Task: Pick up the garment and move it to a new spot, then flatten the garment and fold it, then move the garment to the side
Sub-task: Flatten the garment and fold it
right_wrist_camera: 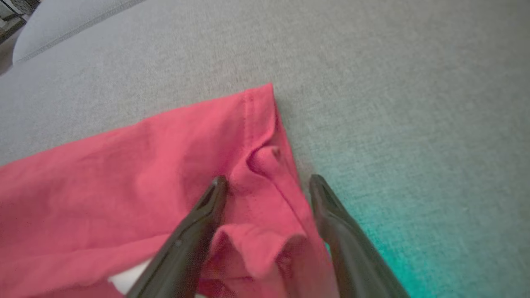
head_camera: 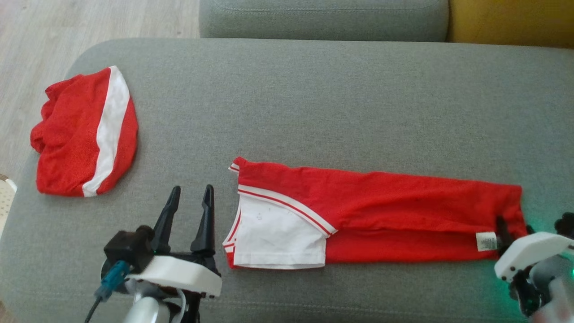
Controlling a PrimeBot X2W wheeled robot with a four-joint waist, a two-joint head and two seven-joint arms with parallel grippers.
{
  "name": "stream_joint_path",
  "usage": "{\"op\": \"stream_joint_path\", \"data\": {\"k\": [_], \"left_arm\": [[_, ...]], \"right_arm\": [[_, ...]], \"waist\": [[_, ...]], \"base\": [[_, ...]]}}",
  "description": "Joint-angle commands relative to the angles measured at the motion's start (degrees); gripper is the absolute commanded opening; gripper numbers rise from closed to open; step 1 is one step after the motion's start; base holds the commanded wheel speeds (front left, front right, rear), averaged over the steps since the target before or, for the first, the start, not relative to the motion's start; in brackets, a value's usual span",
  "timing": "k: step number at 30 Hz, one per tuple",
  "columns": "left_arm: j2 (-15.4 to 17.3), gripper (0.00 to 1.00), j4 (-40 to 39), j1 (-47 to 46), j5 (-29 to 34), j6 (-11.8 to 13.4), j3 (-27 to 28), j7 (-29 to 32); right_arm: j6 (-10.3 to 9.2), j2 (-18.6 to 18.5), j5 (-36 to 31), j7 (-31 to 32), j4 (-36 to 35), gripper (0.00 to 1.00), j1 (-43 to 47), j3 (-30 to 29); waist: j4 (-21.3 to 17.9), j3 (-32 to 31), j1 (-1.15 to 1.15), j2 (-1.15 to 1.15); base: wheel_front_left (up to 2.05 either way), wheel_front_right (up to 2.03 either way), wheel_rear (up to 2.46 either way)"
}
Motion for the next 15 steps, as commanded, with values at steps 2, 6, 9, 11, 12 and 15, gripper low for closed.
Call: {"op": "stream_joint_path", "data": {"k": [2, 6, 9, 11, 12, 15], "left_arm": [[-0.25, 1.00, -1.72, -3.04, 0.67, -0.23, 2.40, -0.70], [-0.38, 1.00, -1.65, -3.36, 0.70, -0.40, 3.20, -0.70], [-0.44, 1.00, -1.46, -3.30, 0.83, -0.49, 3.75, -0.70], [-0.47, 1.00, -1.34, -3.13, 0.94, -0.57, 4.01, -0.70], [-0.48, 1.00, -1.31, -3.03, 1.00, -0.63, 4.08, -0.70], [-0.53, 1.00, -1.28, -2.61, 0.67, -0.93, 4.20, -0.70]], "right_arm": [[-0.05, -1.06, 0.45, 0.88, -0.03, 1.00, -1.50, 1.63], [-0.05, -1.05, 2.20, 2.05, 1.49, 0.00, -1.95, 2.70], [-0.05, -1.80, 3.10, 1.57, 1.63, 0.00, -2.15, 3.39], [-0.05, -2.60, 3.42, 0.94, 1.76, 0.00, -2.36, 3.45], [-0.05, -3.16, 3.47, 0.54, 1.87, 0.00, -2.51, 3.24], [-0.05, -6.09, 1.60, -1.75, 3.13, 0.00, -3.18, 0.90]], "waist": [[0.05, -0.14, 0.00, 0.00], [-0.11, -0.82, 0.00, 0.00], [-0.46, -1.38, 0.00, 0.00], [-0.67, -1.77, 0.00, 0.00], [-0.76, -1.94, 0.00, 0.00], [-0.96, -2.42, 0.00, 0.00]], "base": [[0.00, 0.00, 0.00], [0.00, 0.00, 0.00], [0.00, 0.00, 0.00], [0.00, 0.00, 0.00], [0.00, 0.00, 0.00], [0.00, 0.00, 0.00]]}}
